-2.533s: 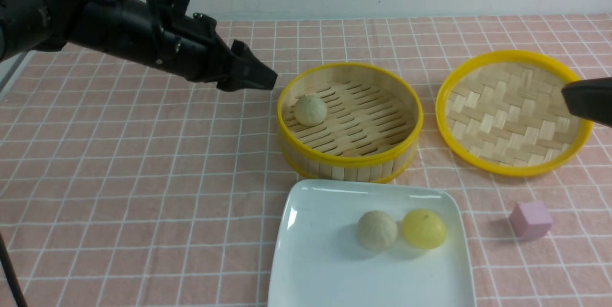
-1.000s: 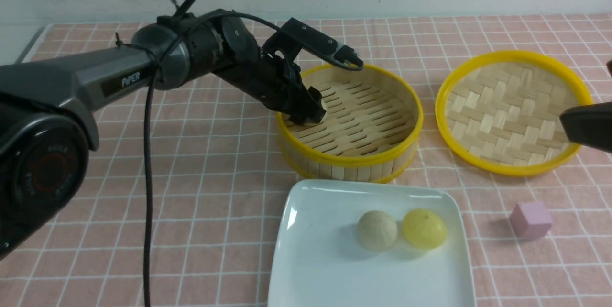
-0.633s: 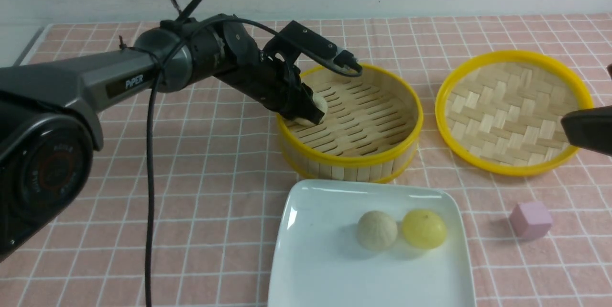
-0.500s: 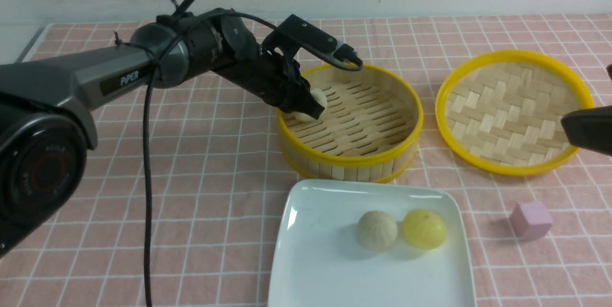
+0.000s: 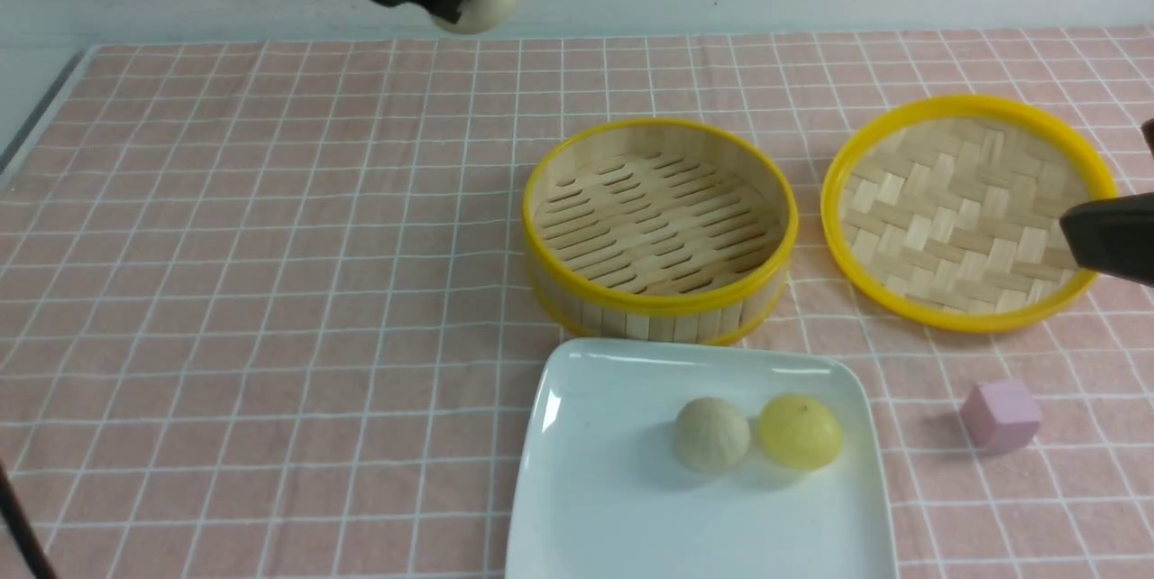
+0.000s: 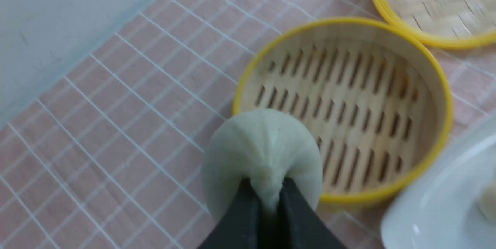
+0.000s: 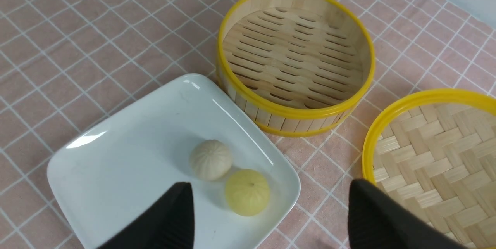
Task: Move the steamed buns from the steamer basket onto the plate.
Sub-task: Use the left arm to put the steamed stuffed bun into the plate
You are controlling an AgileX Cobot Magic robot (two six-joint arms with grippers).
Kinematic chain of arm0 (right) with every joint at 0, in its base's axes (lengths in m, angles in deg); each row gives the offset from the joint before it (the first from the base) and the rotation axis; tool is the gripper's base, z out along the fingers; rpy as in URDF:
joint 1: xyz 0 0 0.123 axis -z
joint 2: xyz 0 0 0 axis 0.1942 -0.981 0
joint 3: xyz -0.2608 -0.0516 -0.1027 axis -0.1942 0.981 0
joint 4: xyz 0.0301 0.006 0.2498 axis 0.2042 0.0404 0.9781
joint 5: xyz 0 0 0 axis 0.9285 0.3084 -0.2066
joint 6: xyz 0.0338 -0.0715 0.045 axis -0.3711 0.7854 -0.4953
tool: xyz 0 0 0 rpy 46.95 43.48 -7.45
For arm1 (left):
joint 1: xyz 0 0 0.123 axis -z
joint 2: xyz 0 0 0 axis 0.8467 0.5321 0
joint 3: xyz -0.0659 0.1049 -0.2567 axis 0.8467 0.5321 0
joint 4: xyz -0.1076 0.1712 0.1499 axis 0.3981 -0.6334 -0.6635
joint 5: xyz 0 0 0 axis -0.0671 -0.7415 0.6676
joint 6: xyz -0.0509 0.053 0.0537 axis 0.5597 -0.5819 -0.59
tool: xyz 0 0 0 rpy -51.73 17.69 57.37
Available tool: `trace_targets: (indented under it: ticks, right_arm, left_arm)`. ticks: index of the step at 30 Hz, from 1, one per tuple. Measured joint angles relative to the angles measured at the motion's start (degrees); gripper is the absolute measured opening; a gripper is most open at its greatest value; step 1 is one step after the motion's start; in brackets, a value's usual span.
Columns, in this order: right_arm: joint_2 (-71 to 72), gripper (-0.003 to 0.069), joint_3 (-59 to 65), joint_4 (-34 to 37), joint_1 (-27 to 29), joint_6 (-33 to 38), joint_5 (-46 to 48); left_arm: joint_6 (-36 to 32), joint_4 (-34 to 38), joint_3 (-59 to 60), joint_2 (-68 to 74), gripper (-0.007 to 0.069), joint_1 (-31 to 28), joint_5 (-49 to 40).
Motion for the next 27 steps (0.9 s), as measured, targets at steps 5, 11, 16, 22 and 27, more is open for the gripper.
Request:
trace_targets:
  ticks: [5, 11, 16, 22, 27]
  right_arm:
    - [0.00, 0.0519, 0.00, 0.00, 0.00, 0.00, -0.02]
    - [0.00, 0.0519, 0.00, -0.10, 0.00, 0.00, -0.02]
    - [0.00, 0.0519, 0.00, 0.07, 0.00, 0.00, 0.46]
    - [0.00, 0.0518, 0.00, 0.07, 0.00, 0.00, 1.35]
    - [0.00, 0.0517, 0.00, 0.57, 0.00, 0.00, 2.39]
  left_arm:
    - [-4.44, 0.80, 0.00, -1.16, 0.0033, -0.57, -13.17]
    - [-6.10, 6.30, 1.59, 1.20, 0.0033, 1.91, -15.57]
    - [-5.38, 5.40, 2.55, 6.99, 0.0036, 5.55, -15.56]
    - [-4.02, 3.89, 2.65, 15.13, 0.0036, 7.85, -15.13]
    - [-3.85, 4.97, 2.65, 23.05, 0.0039, 7.99, -14.10]
